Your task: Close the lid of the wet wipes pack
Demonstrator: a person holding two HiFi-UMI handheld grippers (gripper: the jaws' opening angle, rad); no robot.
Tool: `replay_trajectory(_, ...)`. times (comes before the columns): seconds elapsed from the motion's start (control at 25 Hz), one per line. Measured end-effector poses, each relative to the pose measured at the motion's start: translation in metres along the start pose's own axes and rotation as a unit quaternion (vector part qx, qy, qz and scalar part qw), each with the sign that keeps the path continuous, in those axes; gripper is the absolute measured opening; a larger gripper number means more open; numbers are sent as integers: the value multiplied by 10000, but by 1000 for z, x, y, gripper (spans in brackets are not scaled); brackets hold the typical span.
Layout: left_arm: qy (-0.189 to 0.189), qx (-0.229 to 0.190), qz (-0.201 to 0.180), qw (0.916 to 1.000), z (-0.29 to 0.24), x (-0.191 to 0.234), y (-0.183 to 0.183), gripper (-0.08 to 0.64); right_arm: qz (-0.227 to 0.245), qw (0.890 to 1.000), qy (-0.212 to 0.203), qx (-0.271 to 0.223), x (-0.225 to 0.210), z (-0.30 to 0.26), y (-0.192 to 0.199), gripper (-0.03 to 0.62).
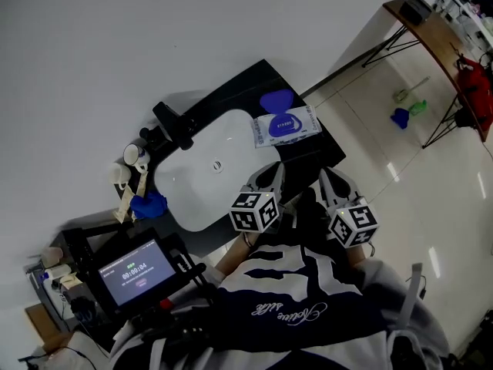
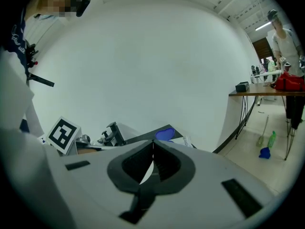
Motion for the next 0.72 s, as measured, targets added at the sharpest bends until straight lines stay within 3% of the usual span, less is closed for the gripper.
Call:
replay_trajectory(0.36, -839, -106, 643, 9943, -45, 32, -2, -2, 291, 9960, -699, 470, -53, -60, -26, -8)
replay_trajectory(0.56, -1274, -105, 985, 9869, -70, 47, -3, -2, 491, 9889, -1158, 793, -79, -95, -49, -8)
replay_trajectory(0.72, -1548, 80, 1040, 9824, -92, 53, 7, -2, 630, 9792, -1496, 1221, -99, -126, -52, -8)
Point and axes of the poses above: the fingertips, and each gripper's own axes: z backward along the fingers, x to its left, y out of its underside, the point moved 8 cm from there along z, backward along the fingers, and after that the axes turned 6 degrees about x, right-handed, at the moved point
